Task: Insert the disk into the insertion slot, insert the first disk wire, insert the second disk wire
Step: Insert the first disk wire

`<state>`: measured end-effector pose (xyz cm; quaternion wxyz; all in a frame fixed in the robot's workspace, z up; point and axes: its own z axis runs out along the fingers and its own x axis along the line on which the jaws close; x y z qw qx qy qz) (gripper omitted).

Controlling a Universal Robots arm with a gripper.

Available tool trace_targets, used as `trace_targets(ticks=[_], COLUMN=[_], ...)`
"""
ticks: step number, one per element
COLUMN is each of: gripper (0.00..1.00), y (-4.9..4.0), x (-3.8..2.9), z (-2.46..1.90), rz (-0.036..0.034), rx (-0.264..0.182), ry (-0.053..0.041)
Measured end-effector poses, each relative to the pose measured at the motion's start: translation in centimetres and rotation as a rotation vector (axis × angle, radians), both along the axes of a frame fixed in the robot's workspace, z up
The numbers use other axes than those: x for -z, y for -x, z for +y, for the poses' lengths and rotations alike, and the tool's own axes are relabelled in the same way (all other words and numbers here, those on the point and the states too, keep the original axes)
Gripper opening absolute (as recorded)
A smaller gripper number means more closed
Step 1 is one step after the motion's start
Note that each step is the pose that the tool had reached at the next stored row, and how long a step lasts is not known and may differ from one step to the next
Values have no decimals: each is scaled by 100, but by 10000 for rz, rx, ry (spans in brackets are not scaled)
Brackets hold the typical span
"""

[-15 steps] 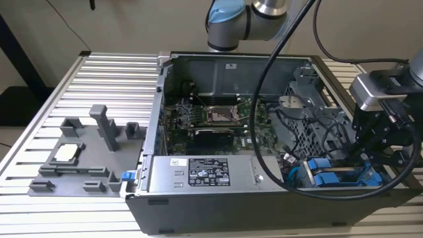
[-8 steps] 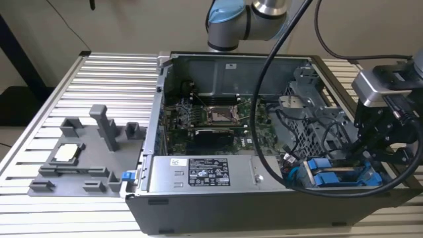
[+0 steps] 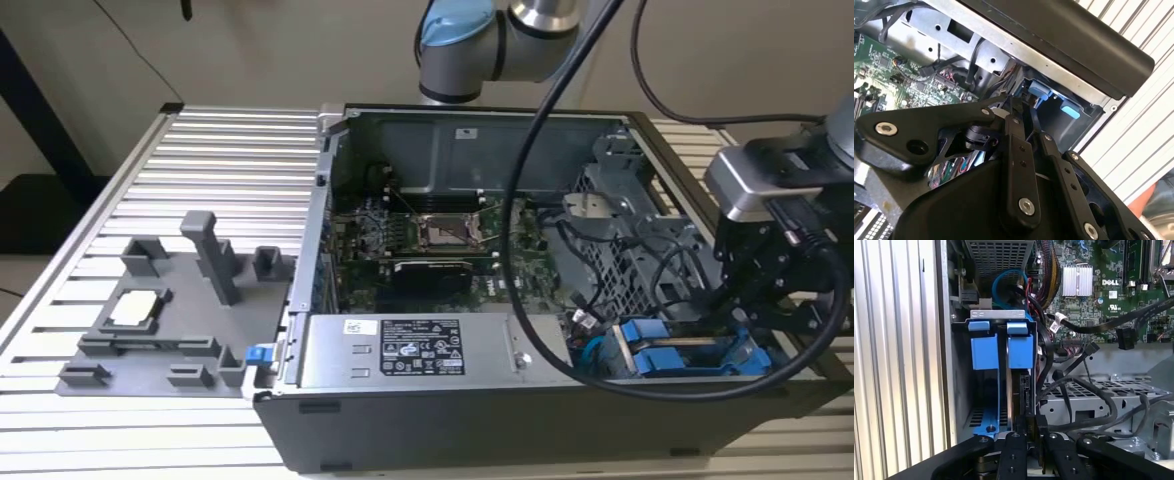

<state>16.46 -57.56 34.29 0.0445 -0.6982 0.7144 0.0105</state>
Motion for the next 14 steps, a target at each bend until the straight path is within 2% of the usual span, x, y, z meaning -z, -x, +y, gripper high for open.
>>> trace_targets(ticks=[7, 8, 12, 14], gripper=[19, 19, 19, 19], y=[37, 39, 41, 41], x=[29, 32, 56, 74], z=[5, 5, 5, 4], rz=[-32, -52, -233, -281], rx=[-1, 0, 3, 0], ry=[6, 8, 0, 2])
